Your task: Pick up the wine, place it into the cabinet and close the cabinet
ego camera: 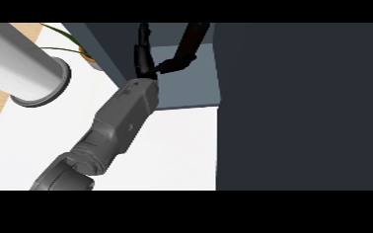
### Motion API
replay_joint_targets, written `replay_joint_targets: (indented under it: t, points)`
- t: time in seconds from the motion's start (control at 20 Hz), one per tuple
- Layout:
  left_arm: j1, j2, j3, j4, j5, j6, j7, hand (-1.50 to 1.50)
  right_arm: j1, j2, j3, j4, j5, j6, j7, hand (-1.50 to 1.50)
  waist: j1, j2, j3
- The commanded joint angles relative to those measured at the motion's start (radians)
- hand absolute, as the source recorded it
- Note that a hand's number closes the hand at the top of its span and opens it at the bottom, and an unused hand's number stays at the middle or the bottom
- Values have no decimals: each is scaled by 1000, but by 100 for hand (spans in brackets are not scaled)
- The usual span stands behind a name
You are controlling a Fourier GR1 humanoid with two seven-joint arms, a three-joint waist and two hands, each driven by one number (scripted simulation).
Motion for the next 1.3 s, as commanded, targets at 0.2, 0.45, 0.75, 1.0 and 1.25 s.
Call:
replay_joint_targets:
  t: [0.2,0.45,0.75,1.0,1.25]
  points:
    - [103,33,27,4,6,-86,-86,-150,48,-1,3,-83,-26,7,17,-150,6,5,-5]
    - [81,4,30,1,-2,-86,-100,-150,-4,-9,-9,-58,-38,-17,44,-150,10,6,-5]
    - [81,1,9,5,-17,-117,-104,-150,15,8,39,-73,-2,-22,47,-150,12,0,-5]
    - [77,9,12,-5,-19,-202,-94,-150,49,-8,-2,-90,-51,1,29,-150,14,1,-4]
    - [126,1,6,-29,39,-220,-131,-150,-13,11,40,-42,-11,-30,45,-150,6,-2,-5]
